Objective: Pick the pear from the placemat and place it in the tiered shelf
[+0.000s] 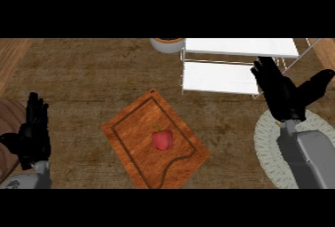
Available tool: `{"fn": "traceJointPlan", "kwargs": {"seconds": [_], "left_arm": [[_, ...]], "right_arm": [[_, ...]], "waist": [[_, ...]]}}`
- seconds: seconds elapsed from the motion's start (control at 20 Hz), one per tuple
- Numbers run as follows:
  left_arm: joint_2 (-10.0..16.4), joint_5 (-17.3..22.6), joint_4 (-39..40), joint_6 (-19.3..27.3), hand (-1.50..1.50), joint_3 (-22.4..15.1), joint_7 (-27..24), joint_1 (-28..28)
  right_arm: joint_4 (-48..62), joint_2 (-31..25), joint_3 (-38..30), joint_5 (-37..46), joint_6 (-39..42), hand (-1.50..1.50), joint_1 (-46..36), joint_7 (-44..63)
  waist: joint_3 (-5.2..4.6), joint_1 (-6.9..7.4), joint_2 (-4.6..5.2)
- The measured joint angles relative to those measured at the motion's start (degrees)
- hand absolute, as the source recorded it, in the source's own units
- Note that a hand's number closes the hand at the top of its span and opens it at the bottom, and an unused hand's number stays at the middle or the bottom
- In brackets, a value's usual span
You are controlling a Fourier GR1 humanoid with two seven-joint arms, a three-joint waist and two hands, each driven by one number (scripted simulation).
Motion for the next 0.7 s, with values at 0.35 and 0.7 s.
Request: {"fn": "traceJointPlan", "kwargs": {"seconds": [0.35,0.7], "left_arm": [[0.7,-3.5,-1.2,-5.9,0.00,-8.0,1.9,-3.6],[-0.1,-4.5,-2.5,-10.9,0.00,-14.0,4.1,-5.8]], "right_arm": [[8.2,-4.6,-5.7,-13.6,21.9,1.50,1.1,-1.8],[19.4,-13.2,-9.3,-3.6,21.1,-1.50,5.5,-12.0]], "waist": [[-0.05,-1.52,-0.19],[-0.39,-1.28,0.04]]}}
